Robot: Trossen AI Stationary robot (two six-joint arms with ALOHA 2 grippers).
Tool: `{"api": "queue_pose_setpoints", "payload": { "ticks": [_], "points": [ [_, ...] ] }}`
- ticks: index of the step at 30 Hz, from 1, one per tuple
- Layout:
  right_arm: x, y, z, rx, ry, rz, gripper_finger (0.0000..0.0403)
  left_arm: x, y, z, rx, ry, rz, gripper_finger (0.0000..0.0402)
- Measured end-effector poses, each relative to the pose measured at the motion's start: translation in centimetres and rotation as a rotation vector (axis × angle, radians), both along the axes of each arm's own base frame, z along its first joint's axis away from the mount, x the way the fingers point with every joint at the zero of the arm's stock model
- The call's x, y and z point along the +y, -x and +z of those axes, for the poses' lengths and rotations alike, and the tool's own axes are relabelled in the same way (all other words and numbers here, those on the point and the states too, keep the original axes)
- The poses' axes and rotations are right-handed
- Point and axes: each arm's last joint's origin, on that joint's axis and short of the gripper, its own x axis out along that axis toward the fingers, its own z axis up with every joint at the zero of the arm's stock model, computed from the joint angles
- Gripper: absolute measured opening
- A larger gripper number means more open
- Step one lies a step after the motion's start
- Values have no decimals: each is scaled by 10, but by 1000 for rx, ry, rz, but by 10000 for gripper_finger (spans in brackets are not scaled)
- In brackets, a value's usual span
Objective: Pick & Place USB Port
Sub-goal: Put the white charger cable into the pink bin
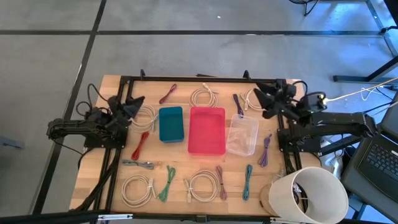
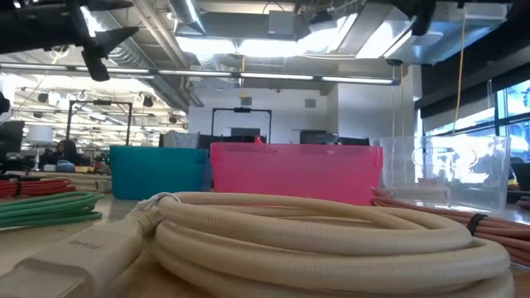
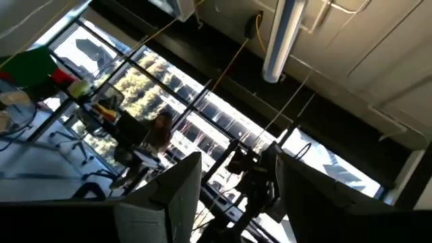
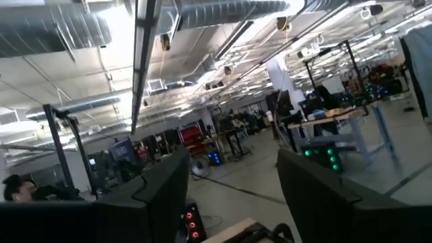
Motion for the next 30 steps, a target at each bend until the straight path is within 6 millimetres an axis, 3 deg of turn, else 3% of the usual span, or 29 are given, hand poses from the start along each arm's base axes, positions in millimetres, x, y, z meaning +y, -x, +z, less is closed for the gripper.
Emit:
{"api": "queue_pose_setpoints", "payload": {
  "ticks": [6,11,16,22,26,30],
  "points": [
    [2,-5,22,-57,-66,108,228,-3,9,15,-219,19,-122,185],
    [6,-4,47,-12,-43,212,228,-5,16,50,-259,-47,-175,185],
    [8,-2,75,50,-32,273,228,-7,4,104,-103,-232,-126,185],
    [9,-4,99,116,-26,314,228,-9,-25,162,36,-421,-140,185],
    [9,-14,99,252,-31,307,228,-9,-44,182,232,-466,-174,185],
    [8,-26,92,376,-52,305,228,-6,-57,187,484,-475,-141,185]
  ]
}}
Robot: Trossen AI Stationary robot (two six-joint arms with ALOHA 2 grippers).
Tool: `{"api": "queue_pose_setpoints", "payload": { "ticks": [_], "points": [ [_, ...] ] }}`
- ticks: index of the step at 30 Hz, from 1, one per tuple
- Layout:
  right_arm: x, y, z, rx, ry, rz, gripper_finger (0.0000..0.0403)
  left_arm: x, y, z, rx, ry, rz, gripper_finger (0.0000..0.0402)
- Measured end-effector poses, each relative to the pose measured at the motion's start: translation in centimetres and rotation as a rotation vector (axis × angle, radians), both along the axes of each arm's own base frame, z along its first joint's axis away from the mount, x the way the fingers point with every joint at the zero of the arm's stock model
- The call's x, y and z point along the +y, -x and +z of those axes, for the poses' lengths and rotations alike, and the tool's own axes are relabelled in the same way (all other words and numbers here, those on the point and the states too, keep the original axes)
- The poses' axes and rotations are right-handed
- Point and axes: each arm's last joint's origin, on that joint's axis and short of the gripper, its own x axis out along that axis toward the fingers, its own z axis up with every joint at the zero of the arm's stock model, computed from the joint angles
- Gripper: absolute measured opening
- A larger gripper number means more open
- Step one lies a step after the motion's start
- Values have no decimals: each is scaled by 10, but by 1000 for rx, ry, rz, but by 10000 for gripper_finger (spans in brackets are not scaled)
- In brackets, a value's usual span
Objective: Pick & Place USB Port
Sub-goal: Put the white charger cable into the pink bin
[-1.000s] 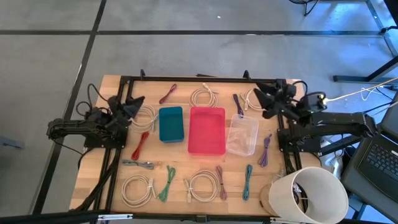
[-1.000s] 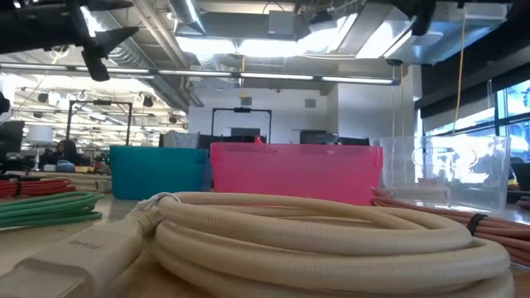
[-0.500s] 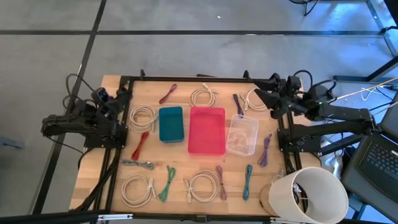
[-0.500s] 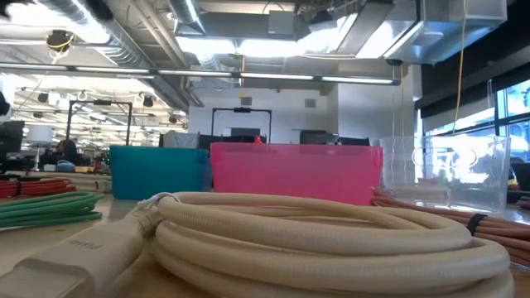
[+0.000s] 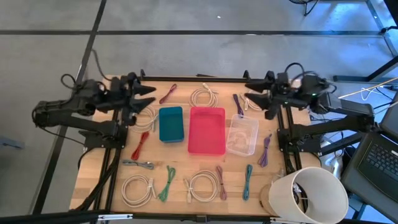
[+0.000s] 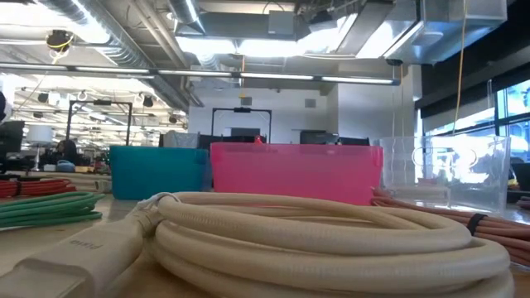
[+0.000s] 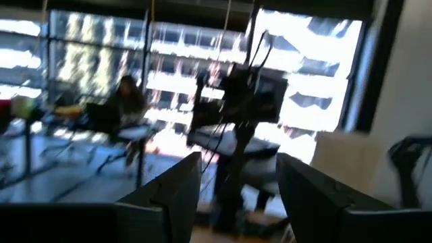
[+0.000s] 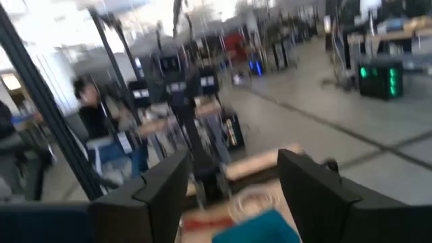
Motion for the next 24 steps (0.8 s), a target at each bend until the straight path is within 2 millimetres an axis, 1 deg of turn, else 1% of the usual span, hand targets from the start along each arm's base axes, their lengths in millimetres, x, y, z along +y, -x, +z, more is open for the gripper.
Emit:
{"api": "queue_pose_setpoints", "payload": {
  "ticks": [2,5,15,18,20,22,24],
  "points": [
    [0,-6,-4,45,12,1,228,1,-4,1,81,-15,43,185],
    [-1,-14,-8,95,14,-1,228,3,-5,2,153,-41,102,185],
    [-2,-31,-22,347,0,-13,228,6,-3,-17,373,-47,226,184],
    [-5,-32,-25,455,11,-96,228,8,-3,-22,427,-53,296,184],
    [-7,-31,-27,533,-7,-195,228,10,-3,-24,447,-55,345,184],
    [-13,-31,-29,598,-62,-300,228,12,-2,-26,476,-55,383,184],
    [-19,-30,-31,654,-127,-366,228,15,-3,-29,496,-31,416,184]
  ]
}}
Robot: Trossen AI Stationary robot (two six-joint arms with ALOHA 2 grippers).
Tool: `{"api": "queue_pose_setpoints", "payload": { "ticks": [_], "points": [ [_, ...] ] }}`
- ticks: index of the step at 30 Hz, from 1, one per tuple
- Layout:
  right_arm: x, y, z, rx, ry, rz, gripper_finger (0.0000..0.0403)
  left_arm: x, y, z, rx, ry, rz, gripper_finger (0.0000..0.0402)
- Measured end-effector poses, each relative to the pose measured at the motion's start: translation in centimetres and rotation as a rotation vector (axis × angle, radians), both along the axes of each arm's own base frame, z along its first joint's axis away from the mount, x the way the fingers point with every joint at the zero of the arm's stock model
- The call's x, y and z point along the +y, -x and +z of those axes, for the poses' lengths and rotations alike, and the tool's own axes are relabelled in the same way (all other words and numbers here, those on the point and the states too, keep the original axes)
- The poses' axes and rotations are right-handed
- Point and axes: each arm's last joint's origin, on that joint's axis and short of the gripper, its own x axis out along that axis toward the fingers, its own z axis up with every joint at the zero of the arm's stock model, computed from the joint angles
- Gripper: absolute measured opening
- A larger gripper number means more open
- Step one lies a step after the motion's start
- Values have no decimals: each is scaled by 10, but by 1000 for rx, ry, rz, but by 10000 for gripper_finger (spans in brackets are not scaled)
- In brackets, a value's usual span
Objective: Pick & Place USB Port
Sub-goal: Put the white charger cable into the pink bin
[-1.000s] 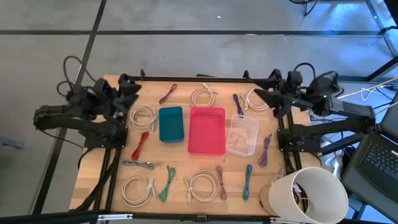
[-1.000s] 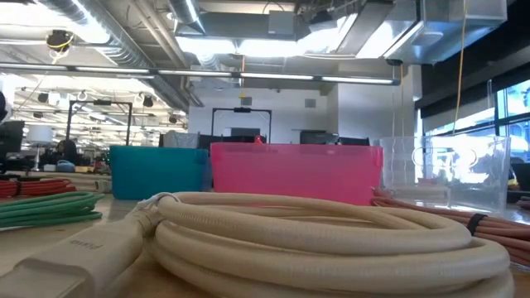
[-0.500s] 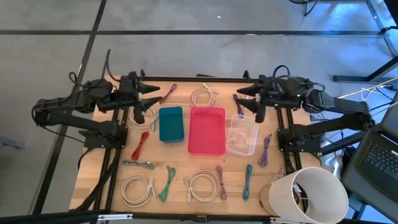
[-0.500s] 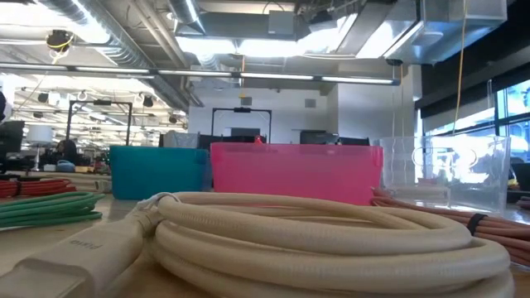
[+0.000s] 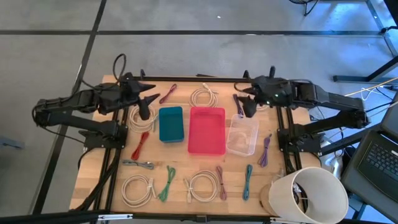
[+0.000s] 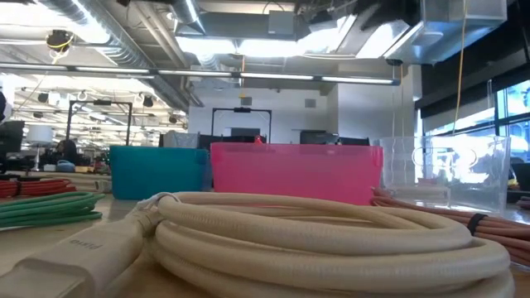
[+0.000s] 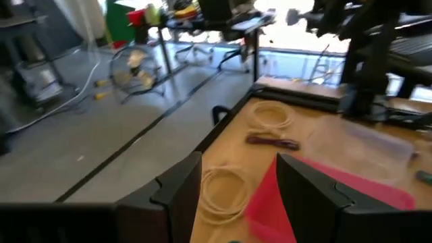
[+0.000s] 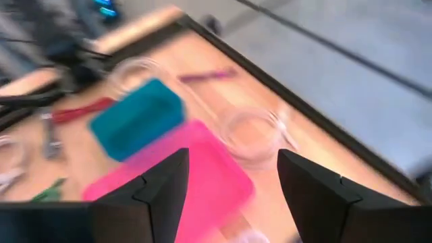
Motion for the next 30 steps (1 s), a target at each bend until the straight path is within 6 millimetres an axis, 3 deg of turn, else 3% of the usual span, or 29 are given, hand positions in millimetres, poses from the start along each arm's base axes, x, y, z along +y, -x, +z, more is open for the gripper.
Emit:
{"api": "queue_pose_setpoints", "payload": {
  "ticks": [7,16,23,30],
  "points": [
    [-32,-4,-17,237,-73,-161,228,18,-4,-21,156,100,161,184],
    [-77,5,-47,512,-214,-371,228,39,-5,-34,220,190,340,184],
    [-110,0,-67,623,-257,-356,228,47,-10,-43,352,169,348,184],
    [-112,-3,-84,709,-389,-313,228,49,-8,-66,575,313,358,184]
  ]
}}
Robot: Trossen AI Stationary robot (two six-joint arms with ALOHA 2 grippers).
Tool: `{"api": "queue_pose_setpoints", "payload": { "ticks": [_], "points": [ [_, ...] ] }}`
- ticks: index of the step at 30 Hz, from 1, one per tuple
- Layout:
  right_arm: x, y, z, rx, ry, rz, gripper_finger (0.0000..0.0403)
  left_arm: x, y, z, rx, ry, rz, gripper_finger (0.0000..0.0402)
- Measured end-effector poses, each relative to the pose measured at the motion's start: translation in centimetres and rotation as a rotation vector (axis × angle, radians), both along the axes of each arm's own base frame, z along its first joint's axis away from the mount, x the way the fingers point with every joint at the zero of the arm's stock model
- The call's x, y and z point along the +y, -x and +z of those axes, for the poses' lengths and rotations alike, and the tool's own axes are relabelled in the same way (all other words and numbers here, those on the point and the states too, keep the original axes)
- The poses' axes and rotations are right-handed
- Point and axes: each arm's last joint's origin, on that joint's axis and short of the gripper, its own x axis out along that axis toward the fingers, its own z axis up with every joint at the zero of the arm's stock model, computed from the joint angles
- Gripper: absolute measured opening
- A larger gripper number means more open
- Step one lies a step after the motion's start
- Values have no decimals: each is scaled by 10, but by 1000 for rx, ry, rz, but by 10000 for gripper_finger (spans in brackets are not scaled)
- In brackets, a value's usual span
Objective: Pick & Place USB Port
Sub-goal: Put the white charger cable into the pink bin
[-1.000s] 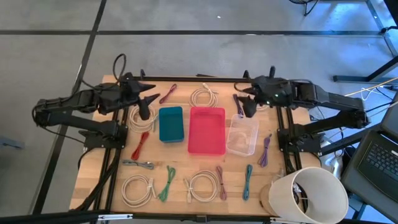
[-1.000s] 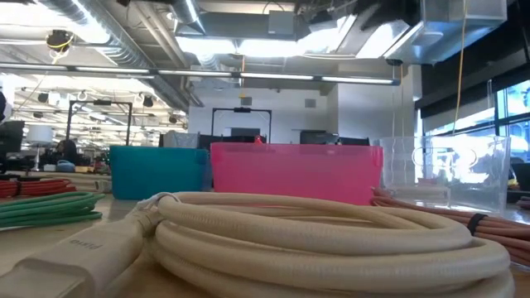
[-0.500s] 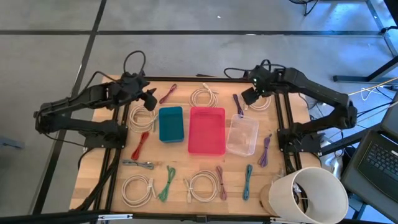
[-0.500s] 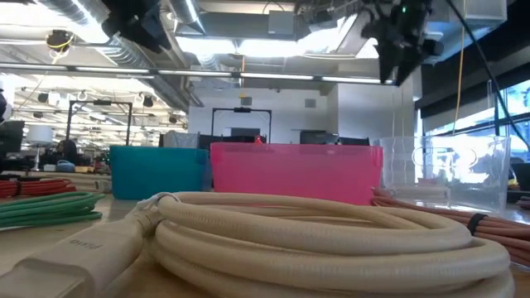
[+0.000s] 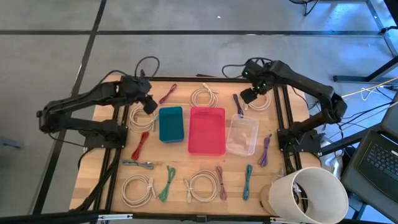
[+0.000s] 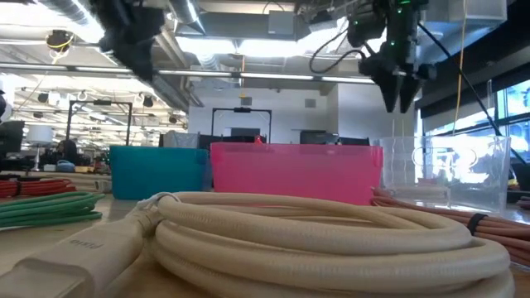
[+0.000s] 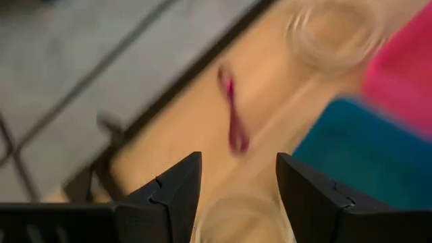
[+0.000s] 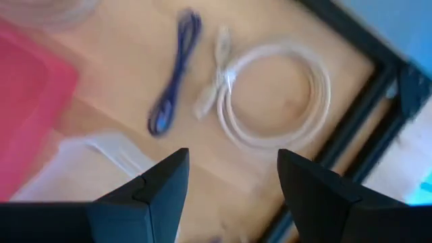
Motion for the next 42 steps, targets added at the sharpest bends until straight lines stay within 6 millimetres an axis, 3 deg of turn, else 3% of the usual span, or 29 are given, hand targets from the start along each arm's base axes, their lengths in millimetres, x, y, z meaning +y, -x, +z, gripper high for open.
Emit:
{"api": "queue_pose_setpoints", "payload": {
  "ticks": [7,12,17,28,42],
  "points": [
    [17,12,-27,42,-36,-21,228,-2,9,-20,161,91,94,184],
    [6,16,-56,6,-19,-32,228,-1,9,-25,172,69,102,184],
    [-5,14,-82,-48,3,74,228,0,5,-24,122,77,91,184],
    [-17,26,-114,39,-48,192,228,0,4,-24,107,89,103,184],
    [-17,25,-157,26,-121,326,223,0,4,-24,97,95,106,184]
  ]
}}
